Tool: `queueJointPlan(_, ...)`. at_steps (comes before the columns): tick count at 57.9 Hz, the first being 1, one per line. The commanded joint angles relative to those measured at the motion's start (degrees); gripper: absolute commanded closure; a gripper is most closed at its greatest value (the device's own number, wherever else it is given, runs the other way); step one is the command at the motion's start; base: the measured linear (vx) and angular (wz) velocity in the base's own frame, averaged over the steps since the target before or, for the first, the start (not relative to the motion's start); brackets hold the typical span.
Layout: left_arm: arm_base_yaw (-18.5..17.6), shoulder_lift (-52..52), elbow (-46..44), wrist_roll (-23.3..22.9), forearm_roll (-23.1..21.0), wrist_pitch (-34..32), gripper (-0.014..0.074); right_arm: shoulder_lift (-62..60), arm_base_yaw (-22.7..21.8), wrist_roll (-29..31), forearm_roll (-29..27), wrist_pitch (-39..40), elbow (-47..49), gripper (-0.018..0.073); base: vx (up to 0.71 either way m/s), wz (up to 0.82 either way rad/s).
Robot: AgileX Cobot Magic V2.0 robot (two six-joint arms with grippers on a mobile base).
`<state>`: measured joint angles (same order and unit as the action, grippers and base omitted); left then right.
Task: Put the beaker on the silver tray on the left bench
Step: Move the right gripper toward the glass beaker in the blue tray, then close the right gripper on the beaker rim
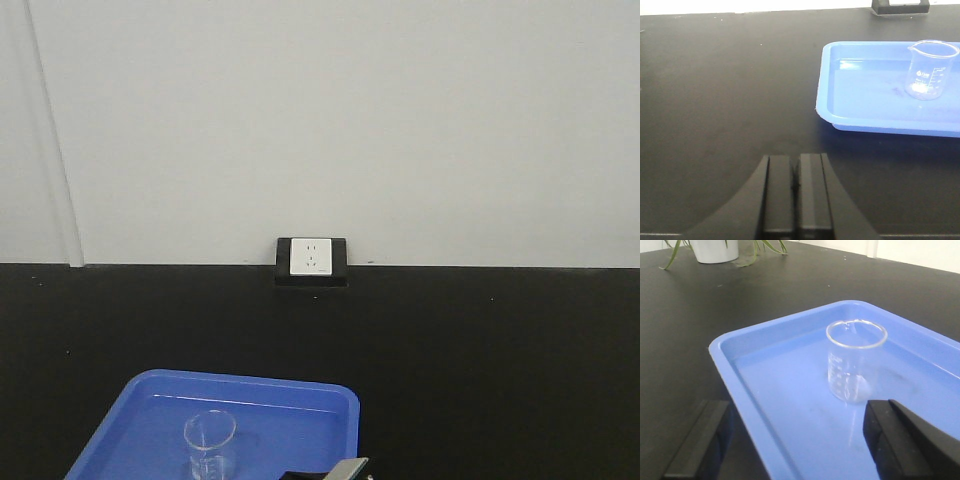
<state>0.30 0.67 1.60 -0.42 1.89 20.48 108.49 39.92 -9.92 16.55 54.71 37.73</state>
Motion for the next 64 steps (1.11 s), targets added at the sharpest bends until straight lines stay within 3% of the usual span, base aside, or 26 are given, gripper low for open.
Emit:
queueJointPlan(1,-0.34,0.9,1.59,-0.08,-0.09,-4.44,0.0595,-0.35,-0.11,0.3,0.32,5.31,4.29,-0.0032,0.0,0.0)
queueJointPlan(27,-0.34,0.9,1.59,-0.08,-0.09,-4.44,0.0595,9.48,-0.11,-5.7,4.75,-16.49,26.79,-0.0032,0.0,0.0)
queueJointPlan(44,-0.34,0.9,1.59,-0.08,-0.09,-4.44,0.0595,14.8,-0.11,-9.47,3.9,-19.57,35.04,-0.0032,0.0,0.0)
queueJointPlan(64,-0.34,0.9,1.59,-0.08,-0.09,-4.44,0.0595,19.97,-0.11,-9.57,3.9,-20.08,41.88,-0.0032,0.0,0.0)
